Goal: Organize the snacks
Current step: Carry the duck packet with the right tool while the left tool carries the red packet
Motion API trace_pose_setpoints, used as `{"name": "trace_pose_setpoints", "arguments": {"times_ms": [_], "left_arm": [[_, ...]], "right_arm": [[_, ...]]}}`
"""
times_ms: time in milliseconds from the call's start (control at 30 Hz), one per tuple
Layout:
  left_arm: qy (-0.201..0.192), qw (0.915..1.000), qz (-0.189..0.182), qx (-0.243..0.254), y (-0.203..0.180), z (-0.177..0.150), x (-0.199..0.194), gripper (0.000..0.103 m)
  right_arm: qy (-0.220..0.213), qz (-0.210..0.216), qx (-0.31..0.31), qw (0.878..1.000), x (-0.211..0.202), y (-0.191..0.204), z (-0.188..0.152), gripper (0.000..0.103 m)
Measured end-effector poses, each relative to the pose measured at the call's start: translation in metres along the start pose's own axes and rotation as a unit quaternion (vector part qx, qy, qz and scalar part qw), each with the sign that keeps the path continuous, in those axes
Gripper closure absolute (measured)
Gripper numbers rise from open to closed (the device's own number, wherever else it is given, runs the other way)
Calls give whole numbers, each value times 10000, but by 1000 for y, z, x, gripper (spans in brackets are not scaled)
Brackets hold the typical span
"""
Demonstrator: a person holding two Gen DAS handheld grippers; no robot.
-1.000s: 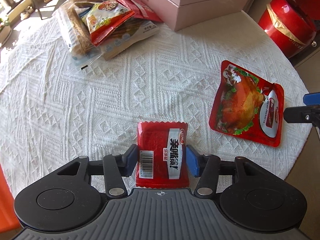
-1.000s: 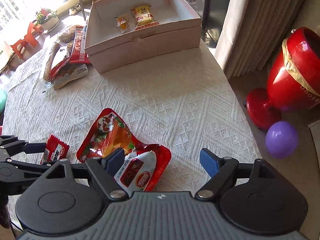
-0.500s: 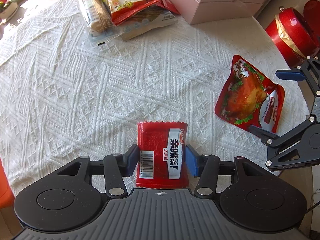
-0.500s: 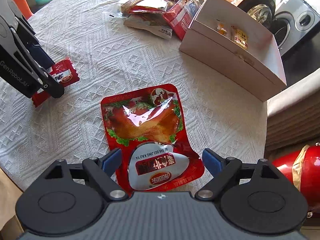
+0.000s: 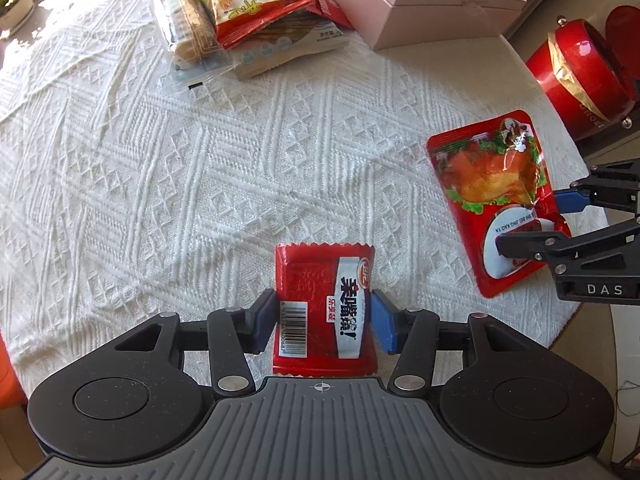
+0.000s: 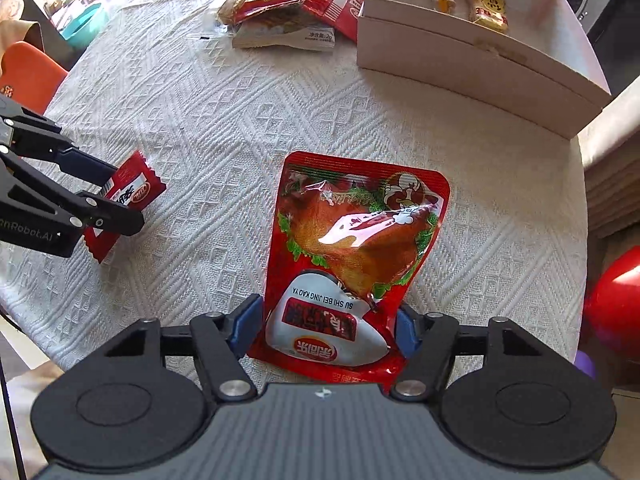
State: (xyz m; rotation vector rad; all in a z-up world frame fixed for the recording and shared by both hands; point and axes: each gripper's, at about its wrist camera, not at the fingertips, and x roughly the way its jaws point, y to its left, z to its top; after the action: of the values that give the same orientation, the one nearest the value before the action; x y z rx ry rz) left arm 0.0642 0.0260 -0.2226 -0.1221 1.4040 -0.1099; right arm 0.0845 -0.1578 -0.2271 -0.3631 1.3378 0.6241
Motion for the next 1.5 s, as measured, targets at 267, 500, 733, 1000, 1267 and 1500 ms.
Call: {"name": "trace_pose_setpoints", "arguments": {"times_ms": [267,500,733,1000,1267,1500], "left_arm": [[-5,9999,-57,122,-14,6,5,48],[19,9999,86,115,-15,9,7,47],[8,10000,61,64,-10,8,5,47],[13,10000,-25,-25,-4,4,5,47],[52,9999,5,-126,9,1,1,48],[42,9997,16,-225,21,-2,-2,47]], "right_arm": [[-171,143,687,9974,-8,-11,-4,54],[-310,-392,1175,9918,13,13,-1,16],[-164,-704,991,9924,29,18,9,2],[-118,-1046,-286,9940,3,42,17,53],[-547,-350,-60,9979,-36,46,22,79],[-278,-10,-55,9996,1,49,29,62]]}}
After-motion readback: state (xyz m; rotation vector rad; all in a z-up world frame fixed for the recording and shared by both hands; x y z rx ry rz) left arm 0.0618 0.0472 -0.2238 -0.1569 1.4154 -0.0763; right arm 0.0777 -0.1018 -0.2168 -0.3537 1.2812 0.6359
